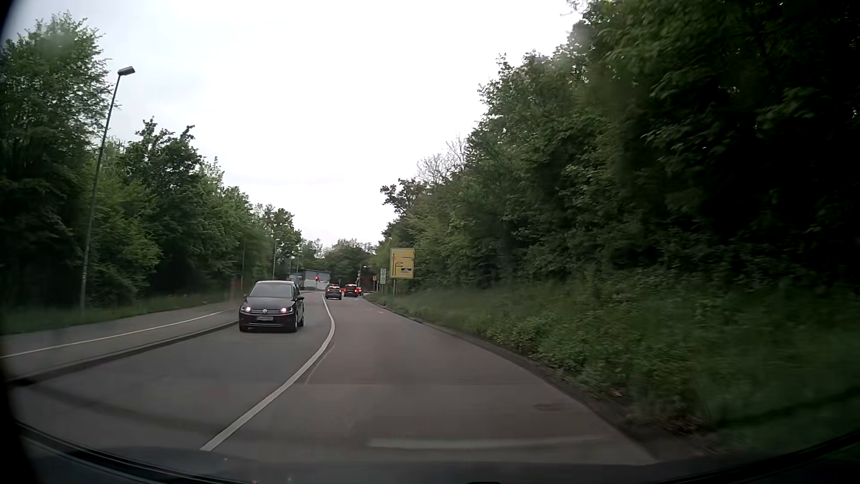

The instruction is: Follow the waypoints while adhering to traffic rules and regulations

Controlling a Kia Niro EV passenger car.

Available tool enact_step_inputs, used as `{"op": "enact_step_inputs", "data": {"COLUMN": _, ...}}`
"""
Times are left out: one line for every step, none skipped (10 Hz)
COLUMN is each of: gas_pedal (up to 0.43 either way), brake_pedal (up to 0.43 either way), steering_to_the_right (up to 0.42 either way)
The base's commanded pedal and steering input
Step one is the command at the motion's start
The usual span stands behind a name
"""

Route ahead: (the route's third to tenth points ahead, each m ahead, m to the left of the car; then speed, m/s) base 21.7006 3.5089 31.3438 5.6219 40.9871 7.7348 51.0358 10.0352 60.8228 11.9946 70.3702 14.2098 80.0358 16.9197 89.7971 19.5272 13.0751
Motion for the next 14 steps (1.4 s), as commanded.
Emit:
{"op": "enact_step_inputs", "data": {"gas_pedal": 0.0, "brake_pedal": 0.0, "steering_to_the_right": -0.057}}
{"op": "enact_step_inputs", "data": {"gas_pedal": 0.0, "brake_pedal": 0.0, "steering_to_the_right": -0.057}}
{"op": "enact_step_inputs", "data": {"gas_pedal": 0.0, "brake_pedal": 0.0, "steering_to_the_right": -0.056}}
{"op": "enact_step_inputs", "data": {"gas_pedal": 0.0, "brake_pedal": 0.0, "steering_to_the_right": -0.054}}
{"op": "enact_step_inputs", "data": {"gas_pedal": 0.0, "brake_pedal": 0.0, "steering_to_the_right": -0.054}}
{"op": "enact_step_inputs", "data": {"gas_pedal": 0.0, "brake_pedal": 0.0, "steering_to_the_right": -0.054}}
{"op": "enact_step_inputs", "data": {"gas_pedal": 0.0, "brake_pedal": 0.0, "steering_to_the_right": -0.053}}
{"op": "enact_step_inputs", "data": {"gas_pedal": 0.0, "brake_pedal": 0.0, "steering_to_the_right": -0.053}}
{"op": "enact_step_inputs", "data": {"gas_pedal": 0.0, "brake_pedal": 0.0, "steering_to_the_right": -0.05}}
{"op": "enact_step_inputs", "data": {"gas_pedal": 0.0, "brake_pedal": 0.0, "steering_to_the_right": -0.041}}
{"op": "enact_step_inputs", "data": {"gas_pedal": 0.0, "brake_pedal": 0.0, "steering_to_the_right": -0.039}}
{"op": "enact_step_inputs", "data": {"gas_pedal": 0.0, "brake_pedal": 0.0, "steering_to_the_right": -0.036}}
{"op": "enact_step_inputs", "data": {"gas_pedal": 0.0, "brake_pedal": 0.0, "steering_to_the_right": -0.035}}
{"op": "enact_step_inputs", "data": {"gas_pedal": 0.0, "brake_pedal": 0.0, "steering_to_the_right": -0.036}}
